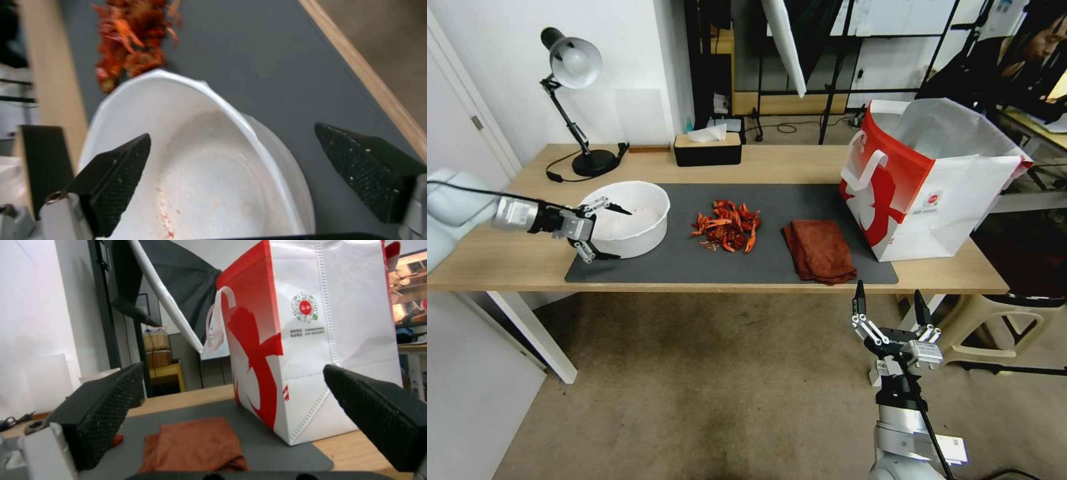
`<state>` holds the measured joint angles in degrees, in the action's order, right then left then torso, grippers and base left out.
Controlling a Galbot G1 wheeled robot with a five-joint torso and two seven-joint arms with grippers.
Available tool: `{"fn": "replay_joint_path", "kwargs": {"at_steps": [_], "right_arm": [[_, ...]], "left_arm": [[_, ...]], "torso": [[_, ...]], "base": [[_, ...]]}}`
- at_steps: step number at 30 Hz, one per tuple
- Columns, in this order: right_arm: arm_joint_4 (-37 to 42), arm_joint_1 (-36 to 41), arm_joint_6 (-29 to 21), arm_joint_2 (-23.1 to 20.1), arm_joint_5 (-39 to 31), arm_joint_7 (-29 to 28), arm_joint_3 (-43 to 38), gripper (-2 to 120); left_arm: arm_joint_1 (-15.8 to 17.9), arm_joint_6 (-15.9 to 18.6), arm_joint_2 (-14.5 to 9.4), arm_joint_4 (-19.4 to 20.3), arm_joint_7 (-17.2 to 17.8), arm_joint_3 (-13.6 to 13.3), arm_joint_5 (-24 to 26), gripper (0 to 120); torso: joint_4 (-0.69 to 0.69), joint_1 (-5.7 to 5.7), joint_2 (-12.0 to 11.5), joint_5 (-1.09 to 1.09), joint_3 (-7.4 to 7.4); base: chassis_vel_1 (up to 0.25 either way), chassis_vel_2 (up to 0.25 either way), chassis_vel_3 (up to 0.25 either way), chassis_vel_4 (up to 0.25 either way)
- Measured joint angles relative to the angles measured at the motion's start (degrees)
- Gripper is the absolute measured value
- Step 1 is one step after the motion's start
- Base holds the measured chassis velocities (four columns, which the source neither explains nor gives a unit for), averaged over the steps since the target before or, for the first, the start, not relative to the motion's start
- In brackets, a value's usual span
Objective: Sweep shrimp from table into container with towel, then put container into takeout bag.
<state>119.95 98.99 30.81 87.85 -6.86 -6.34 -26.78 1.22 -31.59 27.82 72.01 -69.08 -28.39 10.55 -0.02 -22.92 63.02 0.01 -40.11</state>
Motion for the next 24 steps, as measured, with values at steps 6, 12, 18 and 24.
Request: {"fn": "replay_joint_path", "kwargs": {"at_steps": [6,12,18,24], "right_arm": [[0.0,0.1,0.2,0.1,-0.1,-0.1,0.0,100],[0.1,0.1,0.2,0.1,-0.3,-0.2,-0.2,100],[0.2,-0.1,0.2,0.1,-0.5,-0.3,-0.3,100],[0.0,-0.3,0.2,0.1,-0.7,-0.4,-0.4,100]], "left_arm": [[2.4,0.3,2.0,-2.2,-3.3,-1.4,-1.6,89],[3.1,0.3,3.7,-3.9,-4.9,-1.7,-2.8,87],[3.9,0.3,5.5,-6.3,-7.6,-1.7,-4.6,69],[4.3,0.3,6.4,-8.3,-10.6,-1.2,-6.1,47]], "torso": [[0.03,0.0,0.0,0.0,0.0],[0.01,0.0,0.0,0.0,0.0],[0.02,0.0,0.0,0.0,0.0],[0.03,0.01,0.0,-0.01,0.0]], "base": [[0.0,0.0,0.0,0.0],[0.0,0.0,0.0,0.0],[0.0,0.0,0.0,0.0],[0.0,0.0,0.0,0.0]]}}
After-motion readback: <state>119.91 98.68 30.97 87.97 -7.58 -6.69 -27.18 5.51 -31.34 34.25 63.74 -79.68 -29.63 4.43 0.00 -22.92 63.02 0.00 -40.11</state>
